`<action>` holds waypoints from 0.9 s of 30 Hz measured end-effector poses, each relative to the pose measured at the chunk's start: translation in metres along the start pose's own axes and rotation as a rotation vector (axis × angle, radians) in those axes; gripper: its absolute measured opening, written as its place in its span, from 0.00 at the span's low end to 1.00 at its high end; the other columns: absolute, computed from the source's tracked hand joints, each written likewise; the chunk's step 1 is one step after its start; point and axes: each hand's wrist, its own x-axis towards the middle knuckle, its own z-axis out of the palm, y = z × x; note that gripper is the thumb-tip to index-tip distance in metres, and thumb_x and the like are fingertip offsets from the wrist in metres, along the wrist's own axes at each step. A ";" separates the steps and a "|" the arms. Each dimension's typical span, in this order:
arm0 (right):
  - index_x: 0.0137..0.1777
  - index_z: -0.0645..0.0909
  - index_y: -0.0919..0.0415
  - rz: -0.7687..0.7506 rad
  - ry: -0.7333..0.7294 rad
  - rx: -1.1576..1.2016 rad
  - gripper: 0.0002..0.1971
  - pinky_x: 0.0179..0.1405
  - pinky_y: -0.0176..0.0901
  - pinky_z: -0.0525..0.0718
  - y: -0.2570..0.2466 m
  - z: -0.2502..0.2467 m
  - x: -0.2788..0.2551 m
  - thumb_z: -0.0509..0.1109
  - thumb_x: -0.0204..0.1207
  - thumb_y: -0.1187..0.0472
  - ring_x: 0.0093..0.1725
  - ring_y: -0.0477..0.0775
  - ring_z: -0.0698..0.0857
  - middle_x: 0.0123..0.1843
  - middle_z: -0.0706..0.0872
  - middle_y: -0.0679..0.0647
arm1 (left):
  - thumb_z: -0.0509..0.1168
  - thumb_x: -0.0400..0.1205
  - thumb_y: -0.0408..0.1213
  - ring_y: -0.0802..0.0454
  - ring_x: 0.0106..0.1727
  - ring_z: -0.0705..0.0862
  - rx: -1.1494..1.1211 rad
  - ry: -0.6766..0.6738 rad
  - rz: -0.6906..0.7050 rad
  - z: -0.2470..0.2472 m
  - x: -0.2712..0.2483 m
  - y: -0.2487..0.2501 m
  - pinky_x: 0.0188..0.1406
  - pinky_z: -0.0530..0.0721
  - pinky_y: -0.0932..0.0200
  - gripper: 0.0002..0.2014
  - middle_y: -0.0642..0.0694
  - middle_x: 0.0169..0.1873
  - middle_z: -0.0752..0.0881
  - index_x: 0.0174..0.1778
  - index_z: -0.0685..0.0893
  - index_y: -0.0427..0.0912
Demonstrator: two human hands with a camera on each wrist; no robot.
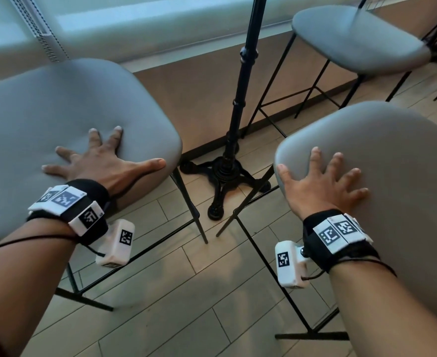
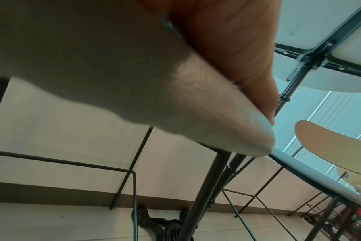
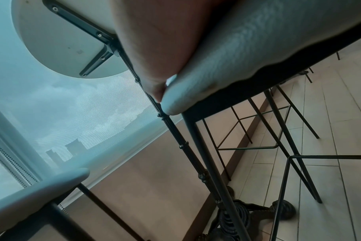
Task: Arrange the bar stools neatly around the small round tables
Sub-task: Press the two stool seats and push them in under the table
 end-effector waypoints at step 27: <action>0.86 0.41 0.43 -0.024 0.001 0.019 0.45 0.77 0.82 0.40 0.004 -0.001 -0.004 0.43 0.73 0.22 0.84 0.75 0.40 0.89 0.40 0.59 | 0.52 0.50 0.92 0.16 0.82 0.43 -0.017 0.035 0.010 0.006 0.005 0.035 0.71 0.40 0.09 0.63 0.49 0.88 0.51 0.83 0.50 0.70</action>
